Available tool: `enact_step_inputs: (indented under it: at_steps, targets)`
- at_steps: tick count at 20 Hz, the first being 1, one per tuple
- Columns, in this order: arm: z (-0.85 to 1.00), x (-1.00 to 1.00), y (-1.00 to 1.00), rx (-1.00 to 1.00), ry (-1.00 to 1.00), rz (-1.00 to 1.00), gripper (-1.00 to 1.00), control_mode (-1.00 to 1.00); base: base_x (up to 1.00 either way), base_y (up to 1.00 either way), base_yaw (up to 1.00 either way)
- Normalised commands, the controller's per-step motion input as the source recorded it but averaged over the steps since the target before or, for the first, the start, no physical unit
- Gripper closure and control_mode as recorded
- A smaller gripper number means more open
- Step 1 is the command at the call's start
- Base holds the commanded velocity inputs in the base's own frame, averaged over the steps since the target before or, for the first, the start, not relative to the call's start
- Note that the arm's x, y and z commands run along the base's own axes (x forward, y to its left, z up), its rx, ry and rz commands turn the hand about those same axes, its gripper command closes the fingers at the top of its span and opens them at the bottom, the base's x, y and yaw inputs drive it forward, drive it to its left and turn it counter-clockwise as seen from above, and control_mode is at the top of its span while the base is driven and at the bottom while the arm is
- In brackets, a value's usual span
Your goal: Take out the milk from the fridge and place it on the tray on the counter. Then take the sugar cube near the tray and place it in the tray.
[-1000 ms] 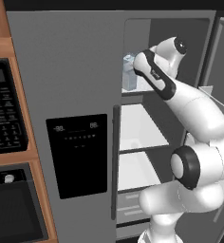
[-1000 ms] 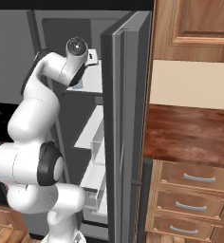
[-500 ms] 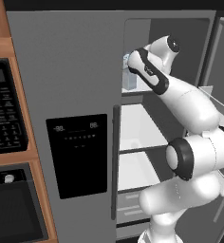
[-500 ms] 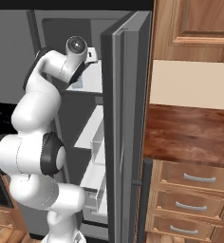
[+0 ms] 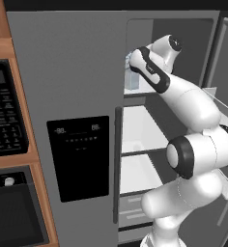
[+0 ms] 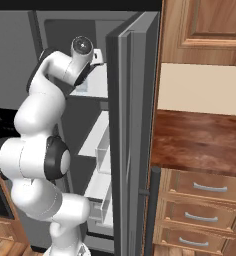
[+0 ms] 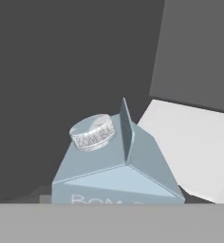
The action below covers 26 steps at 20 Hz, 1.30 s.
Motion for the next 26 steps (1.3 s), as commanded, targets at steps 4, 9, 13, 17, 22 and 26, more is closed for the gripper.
enact_step_inputs:
  at_steps: [4, 9, 13, 17, 22, 26]
  targets:
    - [0.01, -0.29, 0.06, 0.00, 0.00, 0.00, 1.00, -1.00, 0.00, 0.00, 0.00]
    - [0.14, -1.00, 0.01, -0.06, -0.03, -0.01, 1.00, -1.00, 0.00, 0.00, 0.00]
    - [0.53, -1.00, -0.09, -0.01, 0.00, -0.02, 1.00, -1.00, 0.00, 0.00, 0.00]
    - [0.64, -1.00, -0.16, -0.01, 0.00, -0.05, 1.00, -1.00, 0.00, 0.00, 0.00]
    - [0.28, -1.00, 0.00, -0.07, 0.00, -0.12, 1.00, -1.00, 0.00, 0.00, 0.00]
    - [0.00, -0.88, 0.00, -0.02, 0.00, -0.22, 1.00, -1.00, 0.00, 0.00, 0.00]
